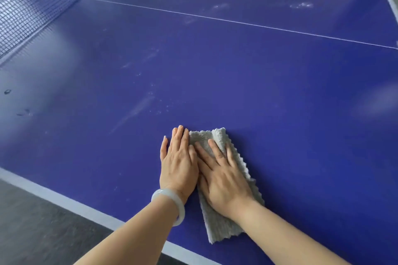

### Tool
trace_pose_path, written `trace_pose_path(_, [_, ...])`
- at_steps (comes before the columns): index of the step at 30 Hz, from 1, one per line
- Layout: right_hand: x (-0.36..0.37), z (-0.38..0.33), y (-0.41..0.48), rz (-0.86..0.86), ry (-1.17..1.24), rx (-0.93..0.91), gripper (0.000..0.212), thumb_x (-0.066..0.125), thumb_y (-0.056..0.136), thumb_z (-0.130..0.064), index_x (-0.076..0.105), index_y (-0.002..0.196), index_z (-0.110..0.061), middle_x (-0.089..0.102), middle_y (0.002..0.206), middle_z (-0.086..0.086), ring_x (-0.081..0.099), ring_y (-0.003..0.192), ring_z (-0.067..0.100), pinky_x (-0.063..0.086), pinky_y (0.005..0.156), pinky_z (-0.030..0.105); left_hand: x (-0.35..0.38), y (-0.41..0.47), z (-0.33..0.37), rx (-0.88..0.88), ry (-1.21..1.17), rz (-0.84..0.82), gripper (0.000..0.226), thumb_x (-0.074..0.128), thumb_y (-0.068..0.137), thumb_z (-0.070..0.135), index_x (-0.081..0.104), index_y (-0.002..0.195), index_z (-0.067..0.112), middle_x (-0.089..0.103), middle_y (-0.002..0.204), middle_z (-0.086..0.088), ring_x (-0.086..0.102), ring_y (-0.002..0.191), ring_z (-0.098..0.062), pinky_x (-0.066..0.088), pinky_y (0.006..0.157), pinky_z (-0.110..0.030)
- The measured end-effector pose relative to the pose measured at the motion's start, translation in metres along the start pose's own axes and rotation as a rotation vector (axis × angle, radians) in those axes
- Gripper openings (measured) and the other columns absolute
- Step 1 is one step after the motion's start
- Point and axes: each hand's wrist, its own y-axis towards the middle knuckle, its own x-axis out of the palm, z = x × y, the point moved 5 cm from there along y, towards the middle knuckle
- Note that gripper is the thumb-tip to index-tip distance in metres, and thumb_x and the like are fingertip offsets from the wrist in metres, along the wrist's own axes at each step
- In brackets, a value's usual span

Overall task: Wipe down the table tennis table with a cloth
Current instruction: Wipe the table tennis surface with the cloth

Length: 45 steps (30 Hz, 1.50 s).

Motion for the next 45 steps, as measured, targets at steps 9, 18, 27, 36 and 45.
trace_pose_path(9, [-0.01,0.04,0.062,0.063,-0.034,0.331,0.058,0.02,0.103,-0.04,0.005,0.159,-0.032,-0.002,0.167,-0.009,-0.002,0.154,0.029,-0.004,0.122,0.053,0.003,0.0,-0.002,0.012,0.011,0.011,0.057,0.012,0.1,0.023,0.016,0.156,0.011,0.007,0.165,0.0,-0.007,0.15,-0.007,-0.015,0.12,-0.03])
trace_pose_path(18, [-0.044,0.163,-0.027,0.056,-0.135,0.774,0.058,0.017,0.104,-0.038,0.009,0.159,-0.025,0.006,0.167,-0.001,0.005,0.154,0.024,0.008,0.122,0.051,0.007,0.0,0.0,-0.001,0.093,0.001,0.057,0.021,0.102,0.028,0.013,0.156,0.009,0.007,0.164,-0.004,-0.004,0.151,-0.016,-0.014,0.12,-0.036])
trace_pose_path(27, [0.011,-0.018,-0.062,0.074,-0.061,0.346,0.059,0.03,0.1,-0.04,0.032,0.155,-0.018,0.024,0.163,0.006,0.019,0.151,0.031,0.02,0.118,0.056,0.004,0.001,0.004,-0.009,0.115,-0.04,0.056,0.022,0.102,0.022,0.013,0.155,0.007,0.007,0.164,-0.005,-0.004,0.151,-0.017,-0.01,0.121,-0.039])
trace_pose_path(36, [-0.032,0.134,-0.023,0.088,-0.086,0.815,0.06,0.021,0.103,-0.036,0.006,0.16,-0.021,0.002,0.167,0.003,-0.001,0.154,0.026,0.004,0.123,0.052,0.005,0.001,0.005,-0.003,0.128,0.019,0.057,0.025,0.1,0.024,0.019,0.154,0.008,0.013,0.163,-0.006,0.002,0.152,-0.018,-0.008,0.121,-0.037])
trace_pose_path(45, [-0.045,0.168,-0.061,0.066,-0.147,0.363,0.059,0.021,0.1,-0.038,0.023,0.156,-0.023,0.016,0.164,-0.003,0.015,0.153,0.02,0.016,0.122,0.042,-0.002,-0.002,0.013,-0.004,0.194,-0.015,0.053,0.033,0.1,0.018,0.031,0.149,-0.001,0.027,0.158,-0.014,0.018,0.149,-0.029,0.002,0.122,-0.045])
